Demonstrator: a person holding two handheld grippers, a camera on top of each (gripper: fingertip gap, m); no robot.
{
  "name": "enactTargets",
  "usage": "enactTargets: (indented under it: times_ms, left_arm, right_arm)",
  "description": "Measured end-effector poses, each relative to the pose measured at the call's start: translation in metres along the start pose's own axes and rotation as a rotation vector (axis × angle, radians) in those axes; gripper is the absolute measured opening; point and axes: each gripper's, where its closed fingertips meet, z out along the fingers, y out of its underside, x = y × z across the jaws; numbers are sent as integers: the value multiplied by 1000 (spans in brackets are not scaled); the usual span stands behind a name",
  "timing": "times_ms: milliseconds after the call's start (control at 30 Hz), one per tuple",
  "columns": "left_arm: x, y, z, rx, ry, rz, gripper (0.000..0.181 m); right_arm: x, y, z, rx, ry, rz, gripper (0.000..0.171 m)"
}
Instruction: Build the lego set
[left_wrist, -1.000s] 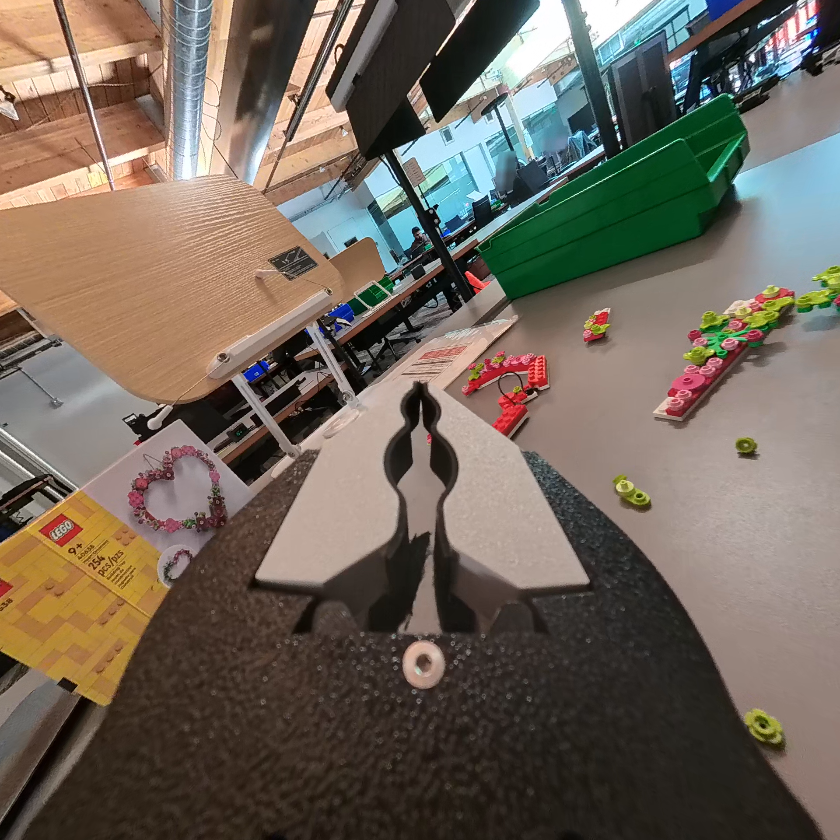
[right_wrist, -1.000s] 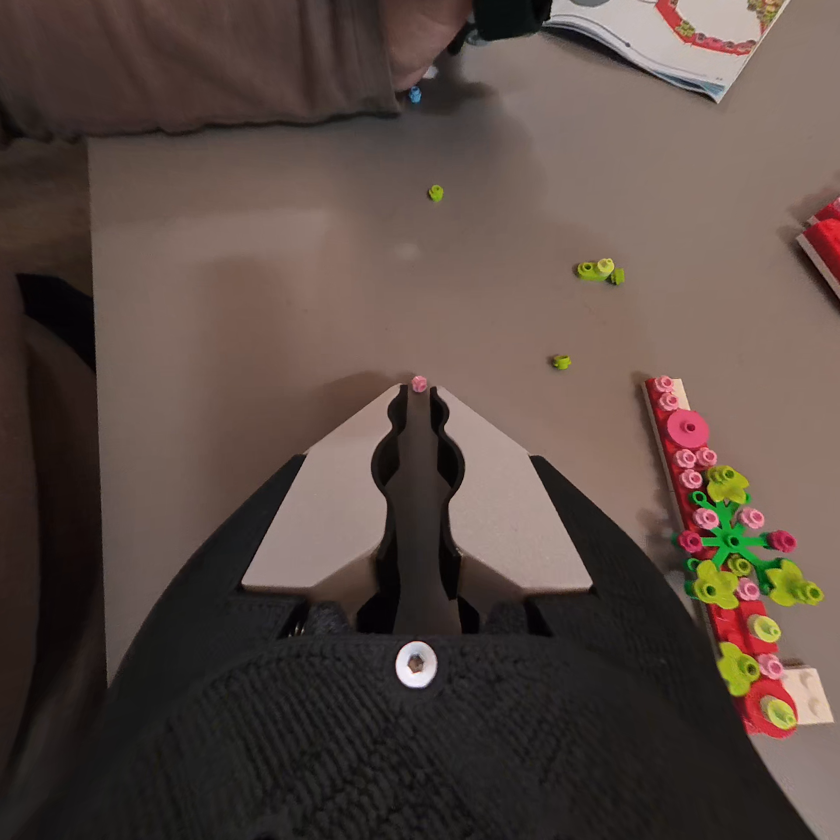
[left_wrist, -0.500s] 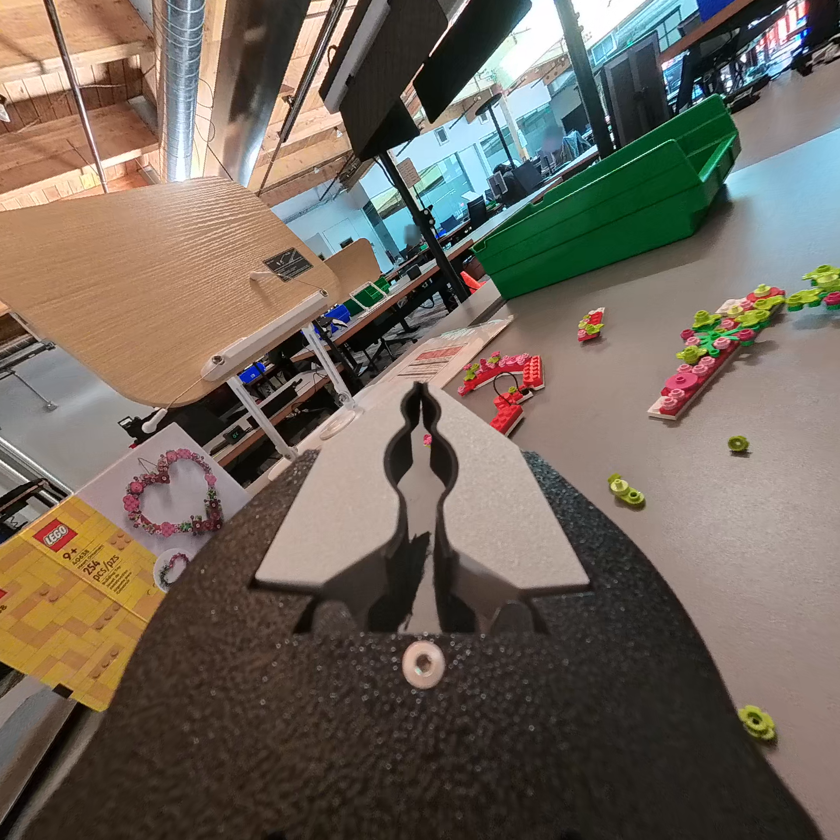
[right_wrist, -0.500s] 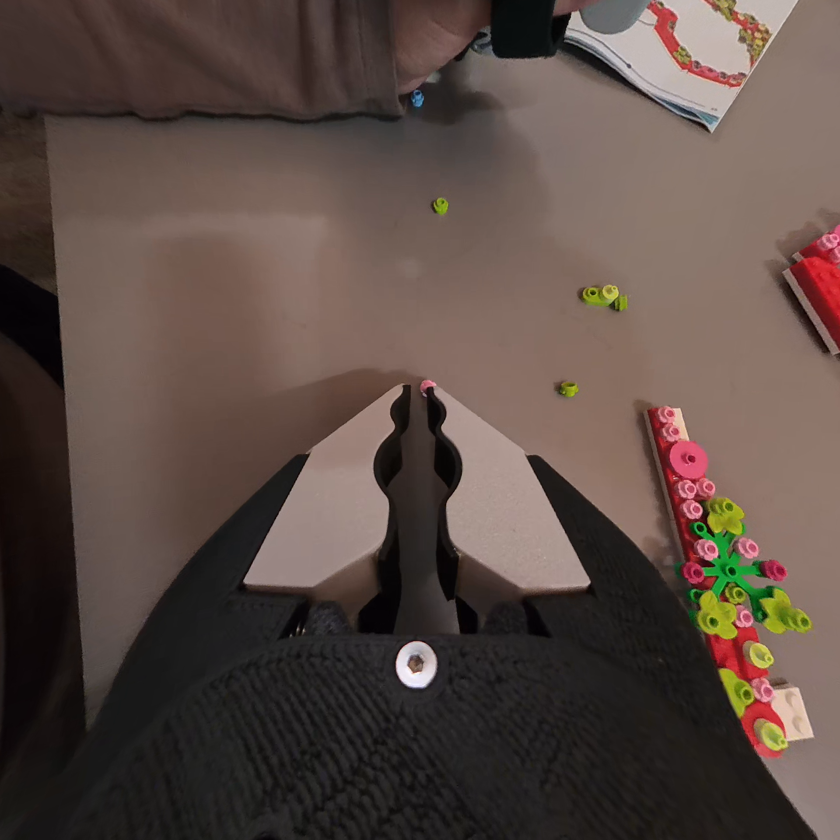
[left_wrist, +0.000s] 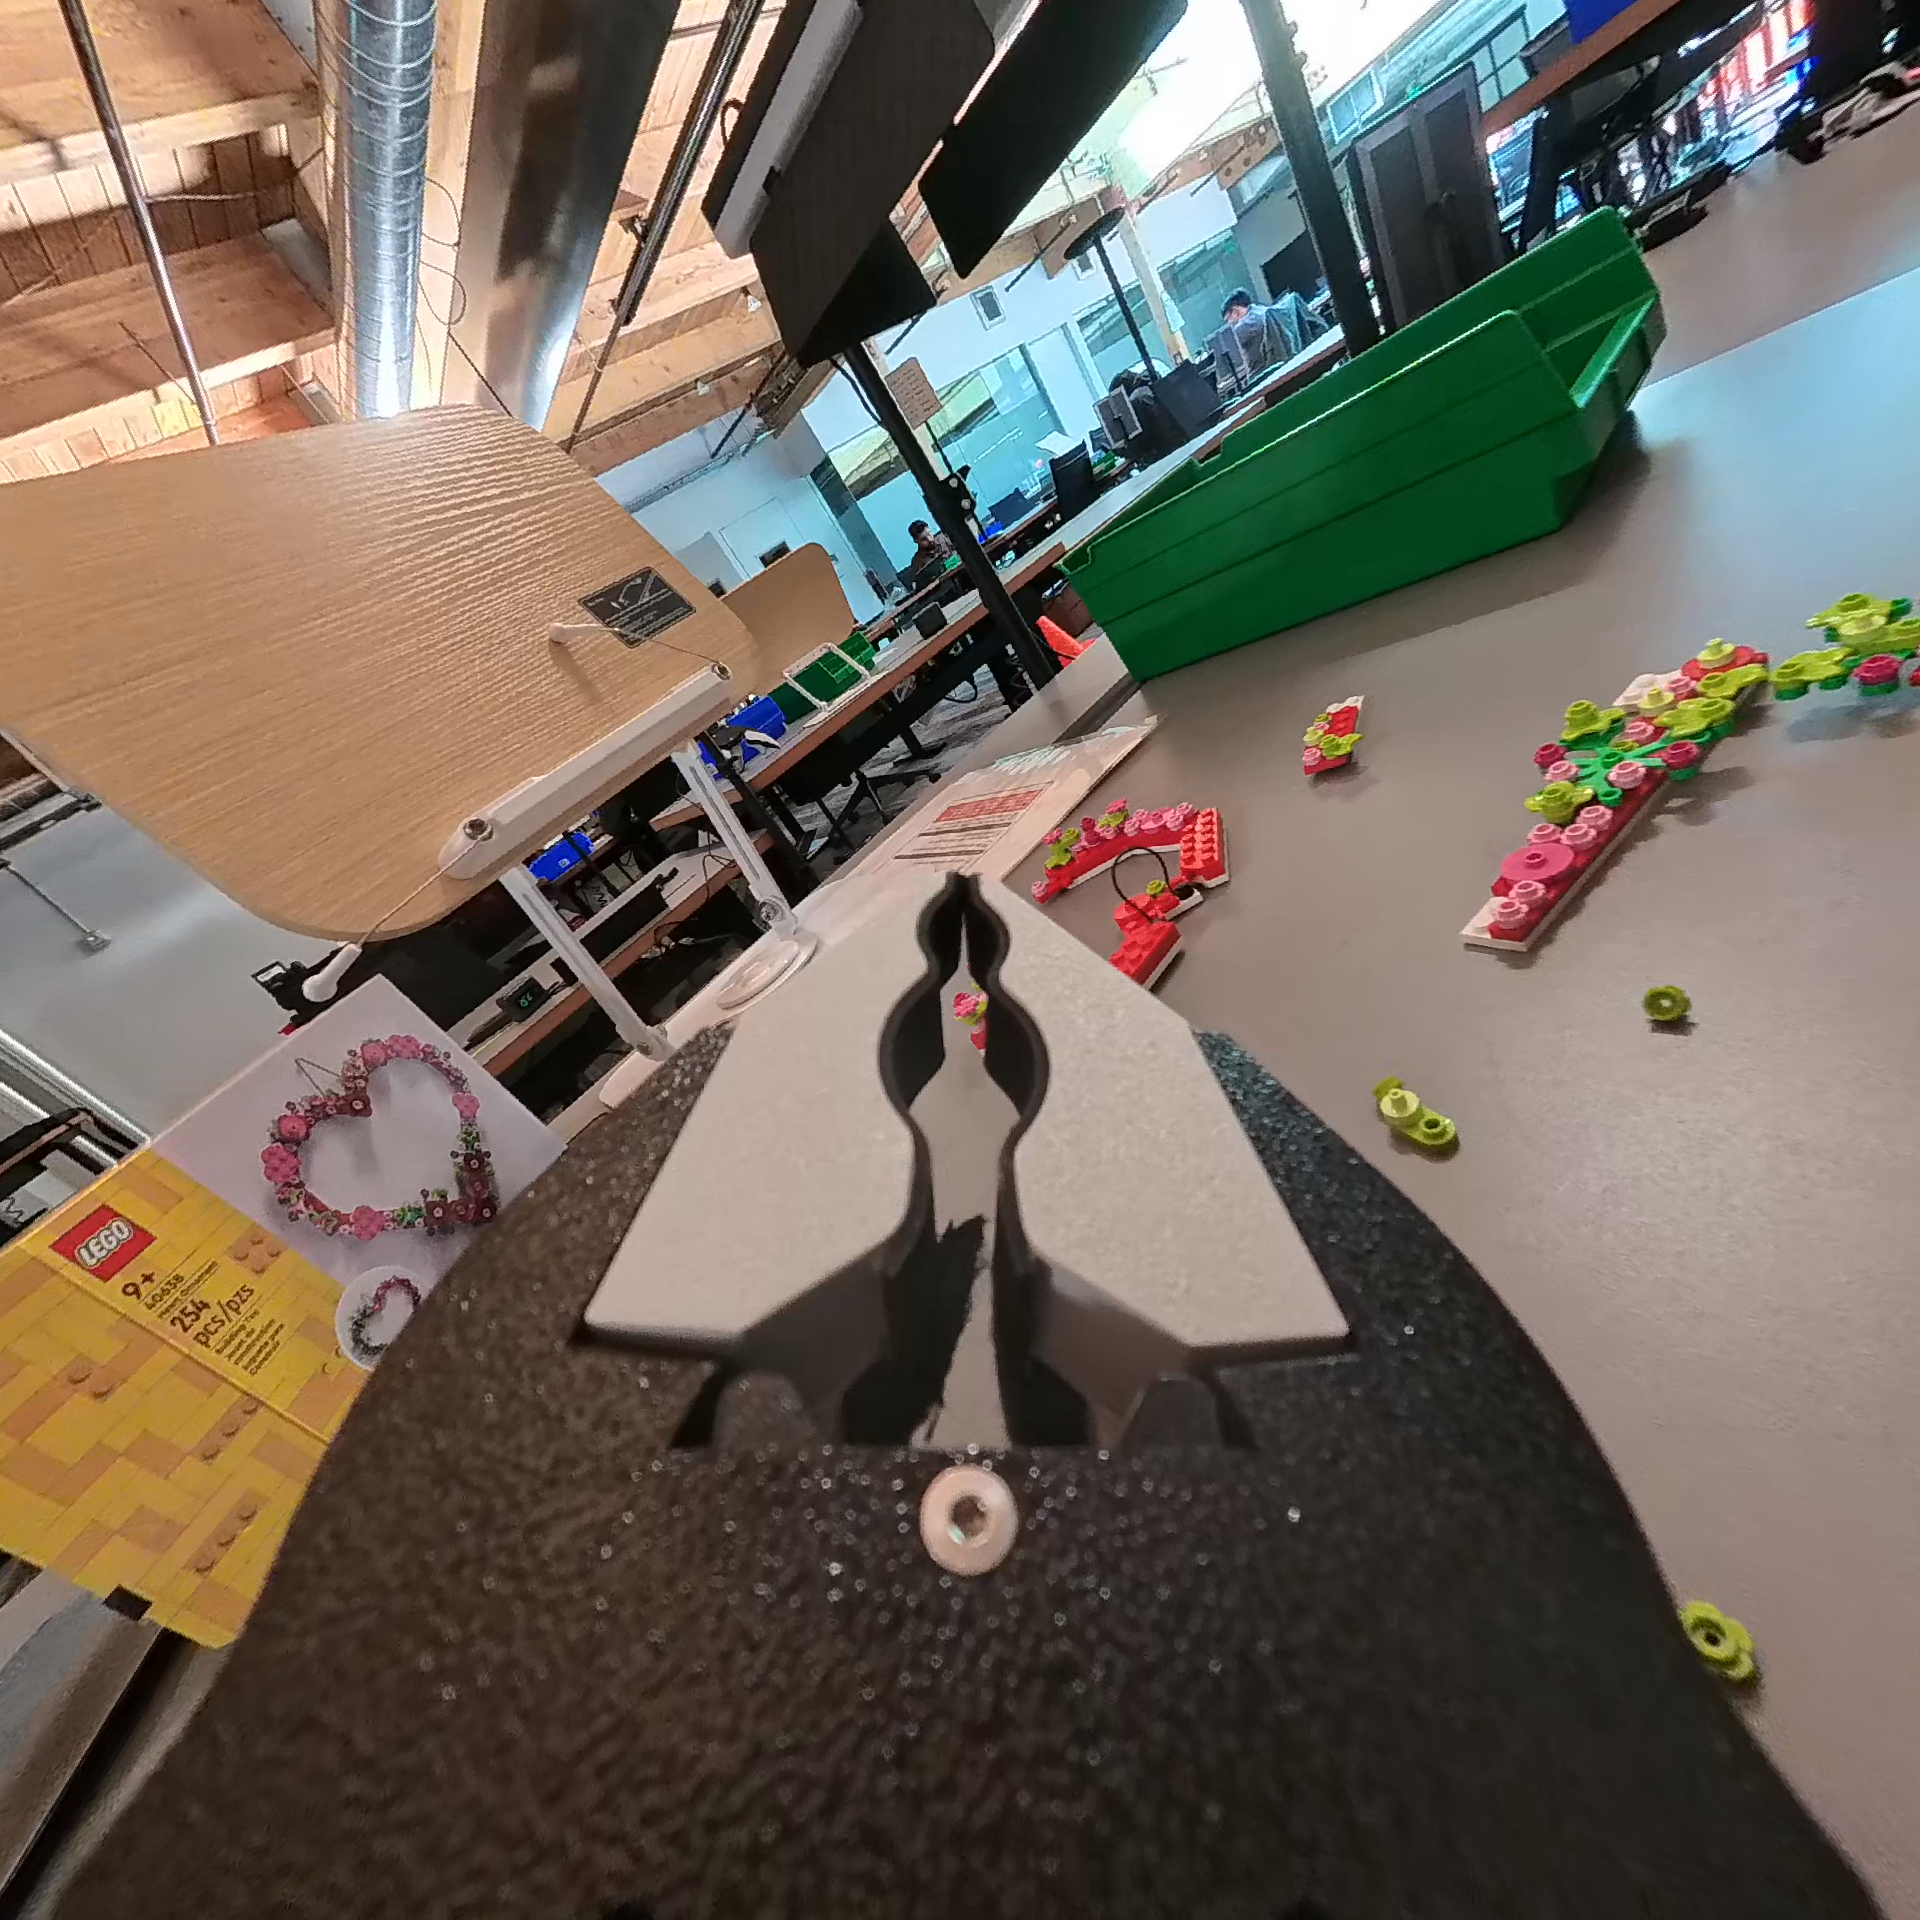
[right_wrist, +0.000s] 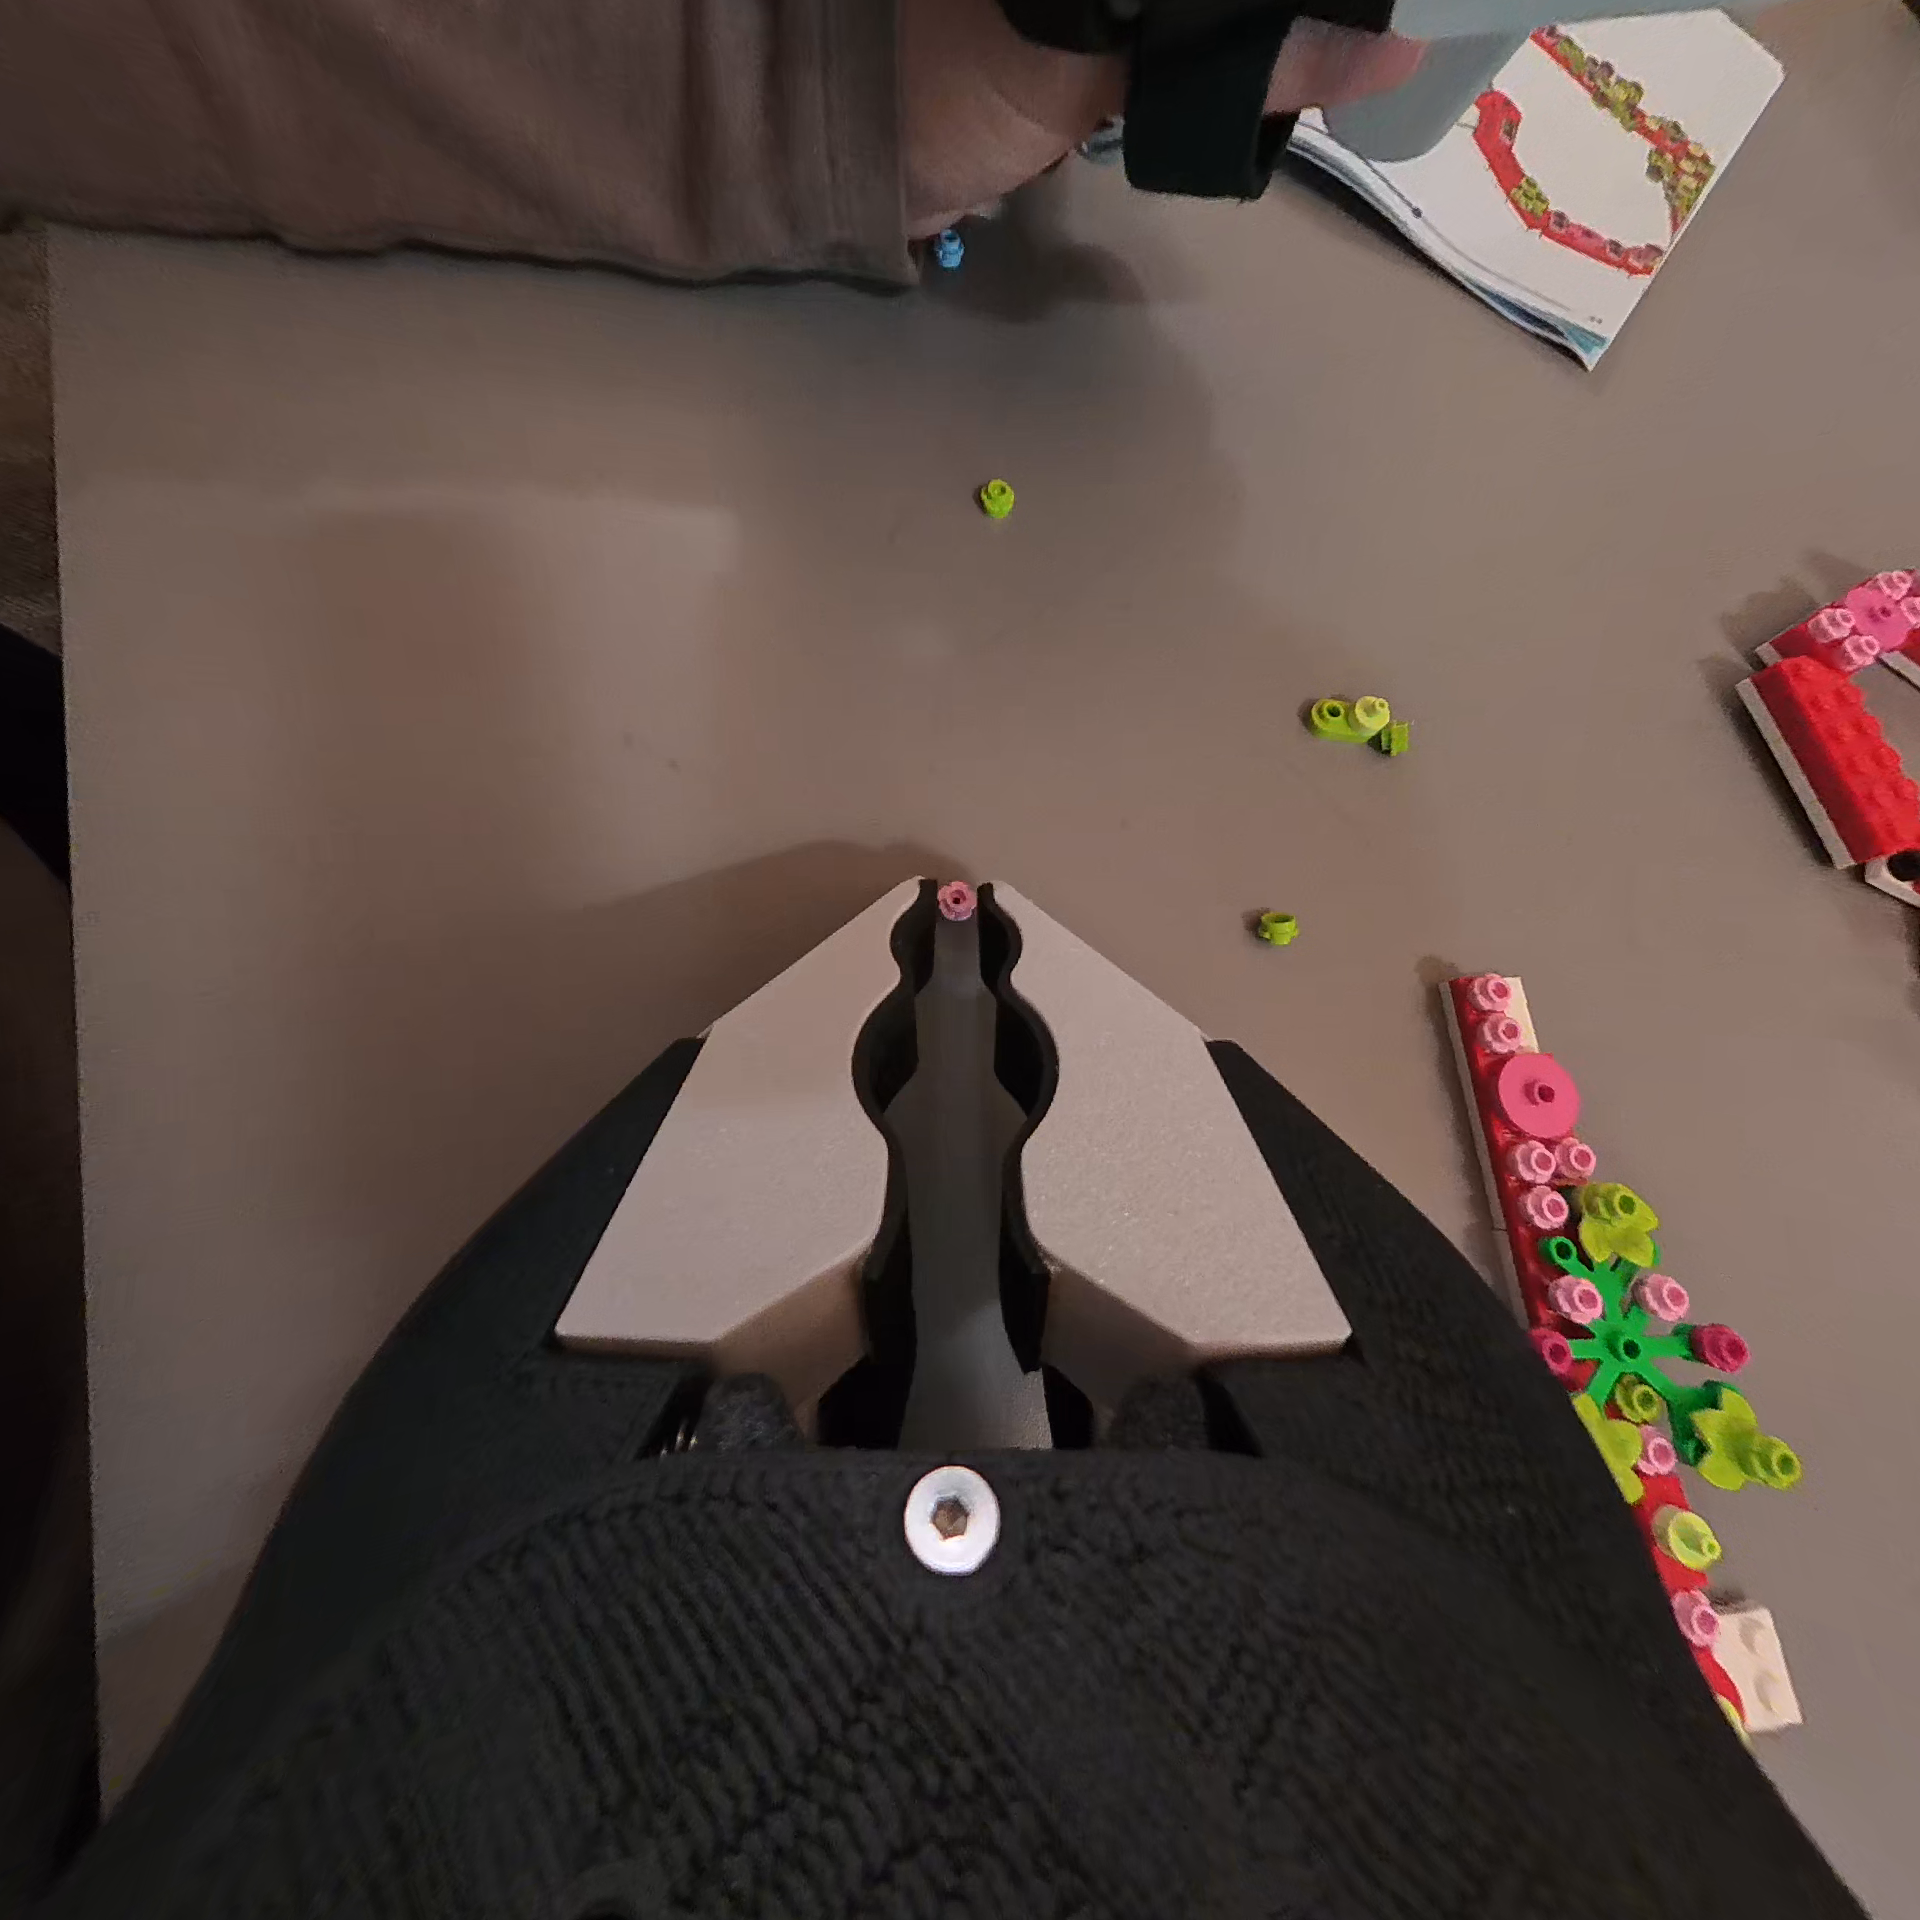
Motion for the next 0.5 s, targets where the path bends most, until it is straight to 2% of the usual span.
enactTargets:
  times_ms: [500]
  left_arm:
    - [0,1,0,-5,1,4,0]
  right_arm:
    - [-1,0,3,13,-12,-11,5]
